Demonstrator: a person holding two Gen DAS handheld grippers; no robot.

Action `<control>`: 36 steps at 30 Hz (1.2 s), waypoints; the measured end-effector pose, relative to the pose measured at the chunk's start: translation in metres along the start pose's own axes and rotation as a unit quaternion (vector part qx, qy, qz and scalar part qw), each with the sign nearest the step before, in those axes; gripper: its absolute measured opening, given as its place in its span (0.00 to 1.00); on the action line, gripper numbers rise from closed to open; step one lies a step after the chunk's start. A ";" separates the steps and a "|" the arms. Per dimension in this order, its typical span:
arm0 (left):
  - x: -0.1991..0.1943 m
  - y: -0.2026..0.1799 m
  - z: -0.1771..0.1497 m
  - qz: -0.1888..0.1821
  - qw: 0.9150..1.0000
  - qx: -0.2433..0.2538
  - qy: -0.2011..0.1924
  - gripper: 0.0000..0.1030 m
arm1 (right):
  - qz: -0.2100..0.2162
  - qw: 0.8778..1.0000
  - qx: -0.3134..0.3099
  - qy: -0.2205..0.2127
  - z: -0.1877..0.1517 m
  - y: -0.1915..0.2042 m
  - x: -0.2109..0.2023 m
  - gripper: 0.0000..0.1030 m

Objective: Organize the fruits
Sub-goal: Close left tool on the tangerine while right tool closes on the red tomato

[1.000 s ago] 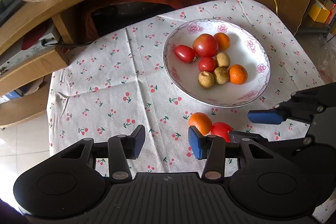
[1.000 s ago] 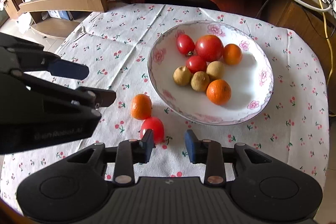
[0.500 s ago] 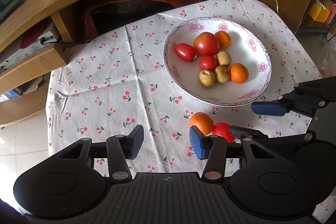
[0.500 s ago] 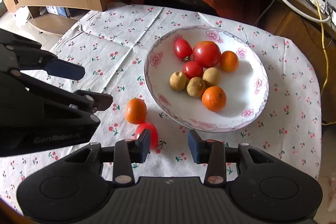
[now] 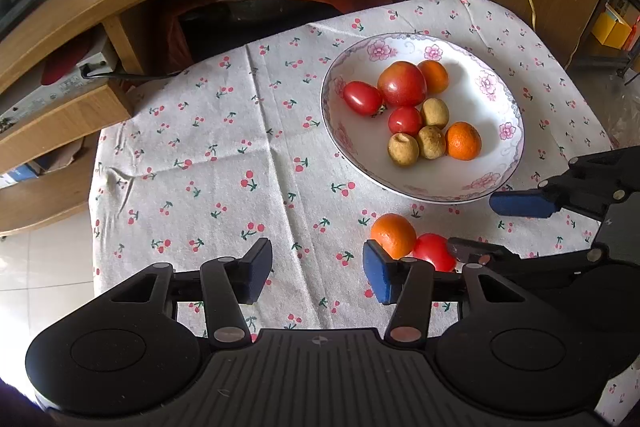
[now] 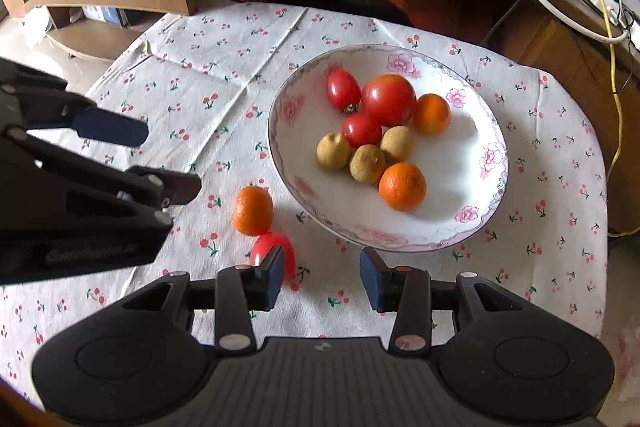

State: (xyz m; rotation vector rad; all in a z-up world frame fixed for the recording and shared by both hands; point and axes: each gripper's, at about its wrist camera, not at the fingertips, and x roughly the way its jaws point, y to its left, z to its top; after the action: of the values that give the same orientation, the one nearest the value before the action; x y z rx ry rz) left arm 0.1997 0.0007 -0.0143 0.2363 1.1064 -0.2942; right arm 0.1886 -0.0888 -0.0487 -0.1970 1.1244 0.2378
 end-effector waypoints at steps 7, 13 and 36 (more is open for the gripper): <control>0.001 0.002 0.000 -0.002 1.000 -0.003 0.001 0.58 | 0.011 1.000 0.014 0.012 0.002 -0.007 0.000 0.44; 0.000 0.003 0.000 -0.002 1.000 -0.005 0.000 0.59 | 0.051 0.998 0.044 0.020 0.003 -0.012 0.002 0.45; 0.010 0.000 0.003 -0.021 1.000 -0.017 0.014 0.60 | 0.110 0.992 0.050 0.028 -0.009 -0.005 0.005 0.28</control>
State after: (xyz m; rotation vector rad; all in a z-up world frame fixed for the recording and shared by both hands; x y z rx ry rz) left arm 0.2060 -0.0016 -0.0219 0.1884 1.1433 -0.3104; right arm 0.1844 -0.0958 -0.0571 0.0094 1.2110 0.3736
